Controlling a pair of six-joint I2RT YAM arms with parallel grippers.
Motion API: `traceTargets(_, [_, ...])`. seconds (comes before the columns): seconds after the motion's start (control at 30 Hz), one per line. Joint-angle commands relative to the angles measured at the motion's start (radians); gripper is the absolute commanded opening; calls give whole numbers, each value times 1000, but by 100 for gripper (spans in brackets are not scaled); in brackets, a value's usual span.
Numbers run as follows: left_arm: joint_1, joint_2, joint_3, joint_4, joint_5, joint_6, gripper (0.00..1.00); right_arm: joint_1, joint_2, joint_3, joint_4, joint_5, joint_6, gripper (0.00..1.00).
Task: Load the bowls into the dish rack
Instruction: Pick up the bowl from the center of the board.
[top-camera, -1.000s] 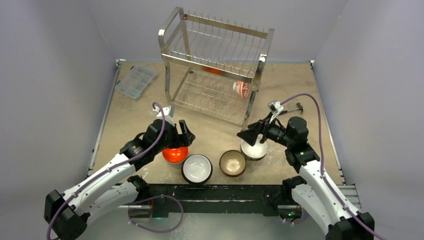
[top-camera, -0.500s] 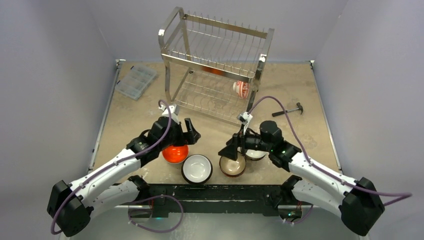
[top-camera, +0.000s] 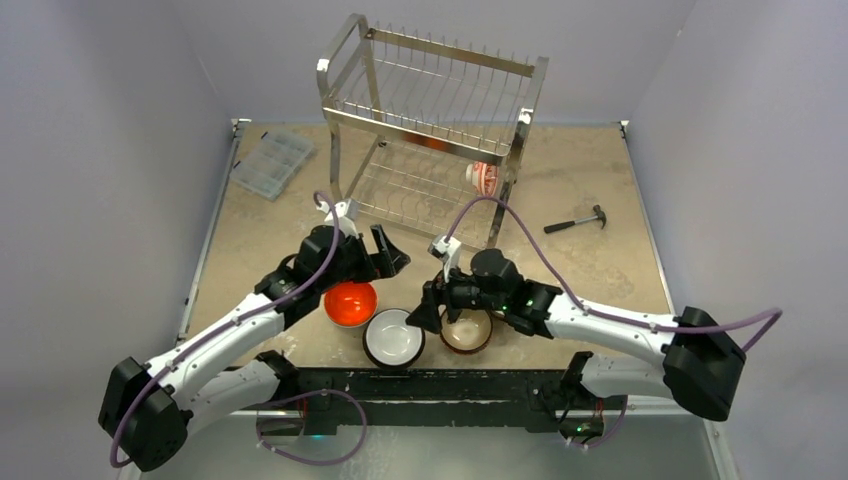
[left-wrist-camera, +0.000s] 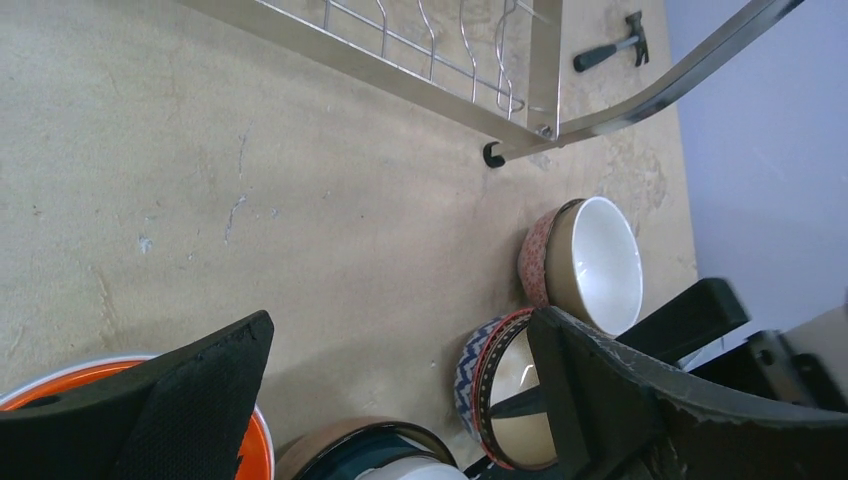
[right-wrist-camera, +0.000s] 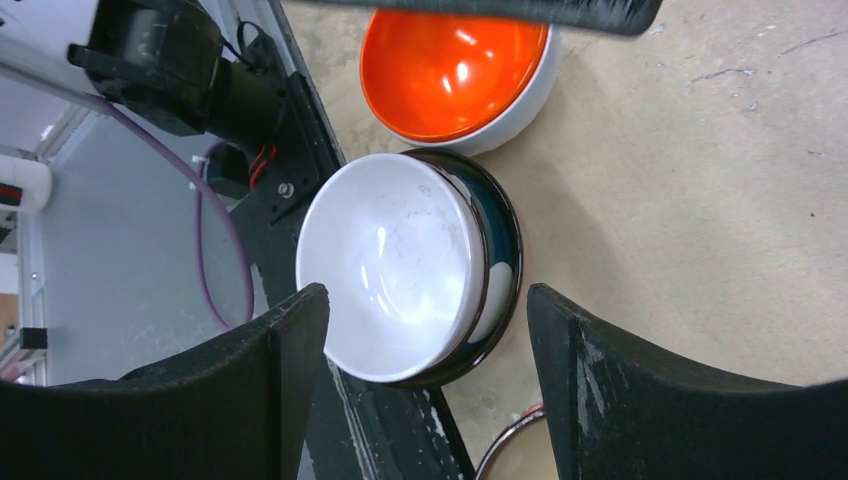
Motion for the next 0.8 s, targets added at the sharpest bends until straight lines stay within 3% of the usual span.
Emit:
traceTargets(0.0, [44,-72,-13,34,21,-33,99,41,59,73,35,81,-26,74])
traceTargets(0.43, [150,-166,32,-210,-86,18,99,62,222,204,20,87,-43,71])
traceTargets(0.77, [224,-111,2,-147,77,14,99,66,213,167,-26,97,-103,60])
